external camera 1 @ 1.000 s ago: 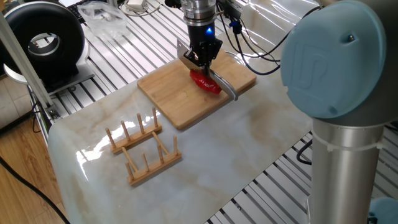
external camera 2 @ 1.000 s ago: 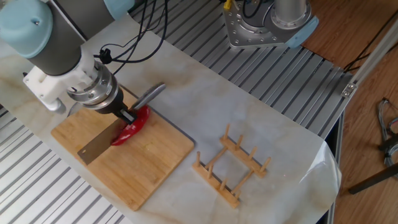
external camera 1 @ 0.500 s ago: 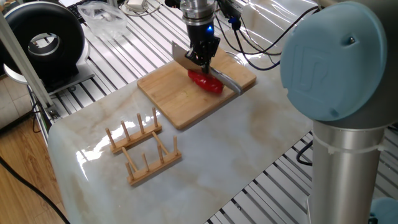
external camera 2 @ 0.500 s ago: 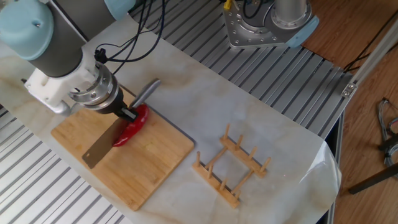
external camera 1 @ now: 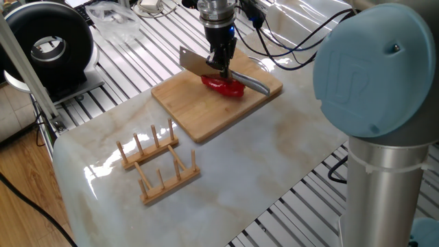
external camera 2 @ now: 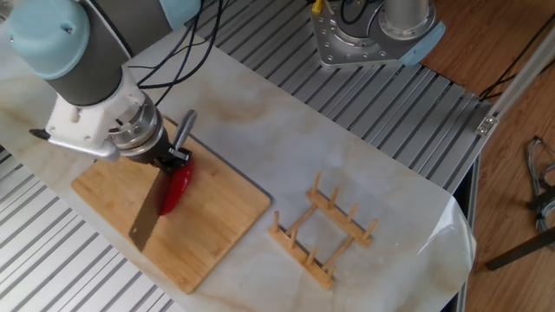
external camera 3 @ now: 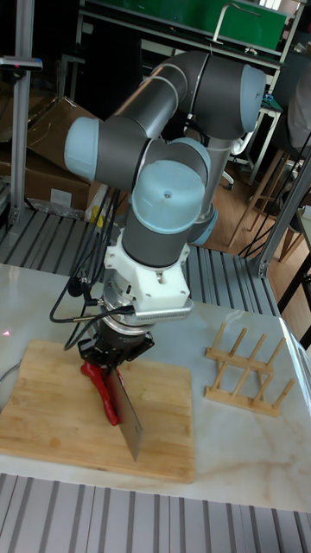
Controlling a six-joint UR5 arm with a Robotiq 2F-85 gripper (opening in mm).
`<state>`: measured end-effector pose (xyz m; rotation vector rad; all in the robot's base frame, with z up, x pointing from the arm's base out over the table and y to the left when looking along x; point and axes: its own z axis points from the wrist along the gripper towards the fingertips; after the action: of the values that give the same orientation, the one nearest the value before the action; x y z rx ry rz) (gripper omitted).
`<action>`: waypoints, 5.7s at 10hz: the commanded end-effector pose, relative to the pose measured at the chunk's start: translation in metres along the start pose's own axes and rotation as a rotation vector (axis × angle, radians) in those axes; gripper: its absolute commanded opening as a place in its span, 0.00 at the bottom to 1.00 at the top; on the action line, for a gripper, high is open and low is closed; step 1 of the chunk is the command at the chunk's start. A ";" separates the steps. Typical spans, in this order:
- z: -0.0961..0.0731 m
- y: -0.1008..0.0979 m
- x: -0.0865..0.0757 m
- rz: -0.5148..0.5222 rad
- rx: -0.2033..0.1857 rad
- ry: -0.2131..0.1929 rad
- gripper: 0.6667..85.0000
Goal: Chop the chili peppers
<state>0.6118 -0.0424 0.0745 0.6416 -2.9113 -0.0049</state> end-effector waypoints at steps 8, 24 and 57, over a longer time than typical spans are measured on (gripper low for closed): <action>0.017 0.013 0.021 -0.135 -0.023 0.087 0.01; 0.005 -0.003 0.006 -0.235 0.048 0.050 0.01; -0.008 -0.031 0.044 -0.347 0.062 0.110 0.01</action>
<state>0.5858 -0.0897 0.0912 1.1196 -2.6585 0.0790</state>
